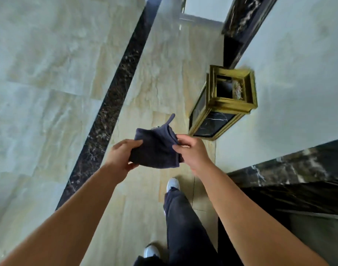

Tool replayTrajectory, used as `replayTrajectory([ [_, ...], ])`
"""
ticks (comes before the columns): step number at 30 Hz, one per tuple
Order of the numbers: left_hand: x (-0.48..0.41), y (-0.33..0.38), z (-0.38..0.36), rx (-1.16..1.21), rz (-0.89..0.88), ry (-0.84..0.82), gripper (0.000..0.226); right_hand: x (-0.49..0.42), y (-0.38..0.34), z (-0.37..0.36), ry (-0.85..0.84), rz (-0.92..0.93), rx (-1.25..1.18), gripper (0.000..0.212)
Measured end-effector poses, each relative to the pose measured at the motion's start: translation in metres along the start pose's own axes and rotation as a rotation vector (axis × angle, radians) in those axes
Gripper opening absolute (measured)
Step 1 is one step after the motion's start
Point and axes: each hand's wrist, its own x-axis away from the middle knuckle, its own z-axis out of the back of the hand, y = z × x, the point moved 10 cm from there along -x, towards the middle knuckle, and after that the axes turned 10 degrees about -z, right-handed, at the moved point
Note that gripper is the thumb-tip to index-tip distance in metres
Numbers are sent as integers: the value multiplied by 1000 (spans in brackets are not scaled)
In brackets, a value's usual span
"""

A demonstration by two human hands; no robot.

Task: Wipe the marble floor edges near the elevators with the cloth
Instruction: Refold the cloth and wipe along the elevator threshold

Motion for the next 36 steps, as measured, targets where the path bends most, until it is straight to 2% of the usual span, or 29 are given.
replayTrajectory([
  [2, -26, 24, -11, 48, 5, -6, 6, -26, -36, 11, 40, 25, -38, 34],
  [5, -80, 61, -37, 59, -11, -24, 22, -80, -82, 32, 99, 39, -54, 41],
  [9, -150, 111, -77, 24, -27, -56, 37, -152, -124, 59, 160, 9, -71, 33],
  [13, -212, 171, -121, -46, -51, -99, 37, -204, -167, 84, 192, -27, -67, 34],
  [17, -282, 224, -162, -82, -70, -157, 32, -261, -205, 102, 200, -107, -177, 35],
  [23, -422, 282, -220, -148, -44, -233, 35, -381, -268, 120, 247, -143, -262, 31],
  [26, -521, 321, -273, -226, -10, -303, 35, -463, -299, 140, 364, -189, -306, 36],
  [28, -555, 340, -299, -289, 1, -346, 37, -487, -307, 147, 430, -245, -309, 36],
  [32, -624, 377, -372, -483, 25, -496, 41, -539, -314, 166, 534, -368, -464, 33],
  [36, -693, 383, -470, -712, 26, -640, 25, -584, -304, 199, 664, -461, -668, 33],
])
